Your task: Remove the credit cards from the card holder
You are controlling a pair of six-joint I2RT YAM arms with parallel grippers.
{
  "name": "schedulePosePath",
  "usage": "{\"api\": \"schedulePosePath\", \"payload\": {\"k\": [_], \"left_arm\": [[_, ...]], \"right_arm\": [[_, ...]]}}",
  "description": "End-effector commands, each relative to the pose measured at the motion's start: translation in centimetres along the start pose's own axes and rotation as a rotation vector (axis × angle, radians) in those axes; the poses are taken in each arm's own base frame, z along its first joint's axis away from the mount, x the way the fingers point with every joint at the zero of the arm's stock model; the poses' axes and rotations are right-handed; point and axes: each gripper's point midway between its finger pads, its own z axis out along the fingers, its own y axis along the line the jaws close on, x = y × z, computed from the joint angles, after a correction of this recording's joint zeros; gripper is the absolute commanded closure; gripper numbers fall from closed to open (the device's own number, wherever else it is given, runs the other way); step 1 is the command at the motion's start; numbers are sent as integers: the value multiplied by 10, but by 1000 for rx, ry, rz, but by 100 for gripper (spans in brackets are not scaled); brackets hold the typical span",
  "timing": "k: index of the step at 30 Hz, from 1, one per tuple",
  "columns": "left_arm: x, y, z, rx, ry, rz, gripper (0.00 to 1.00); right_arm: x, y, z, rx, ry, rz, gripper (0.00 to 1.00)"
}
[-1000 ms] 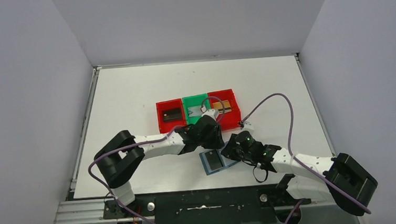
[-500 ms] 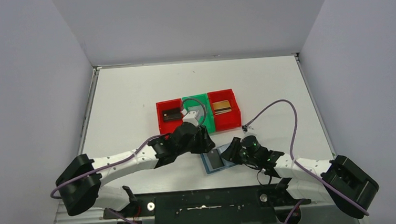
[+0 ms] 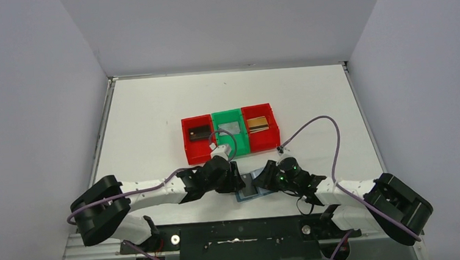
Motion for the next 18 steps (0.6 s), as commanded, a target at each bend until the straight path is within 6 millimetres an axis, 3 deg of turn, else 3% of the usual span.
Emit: {"api": "schedulePosePath", "payload": {"k": [1,2,7,18], "left_arm": [[-9,-31,9,87,-20,-10,56],[-13,-36,11,89,-26,-8,57],[-14,-23,15,17,-35,7,62],[-2,-2,24,-56,2,47,71]], "right_arm": [[-2,3,2,-24,-11,15,75],[-2,3,2,-27,-13,20,77],[4,11,0,-88,-1,62,79],[5,17,2,-110,3,73,83]]}}
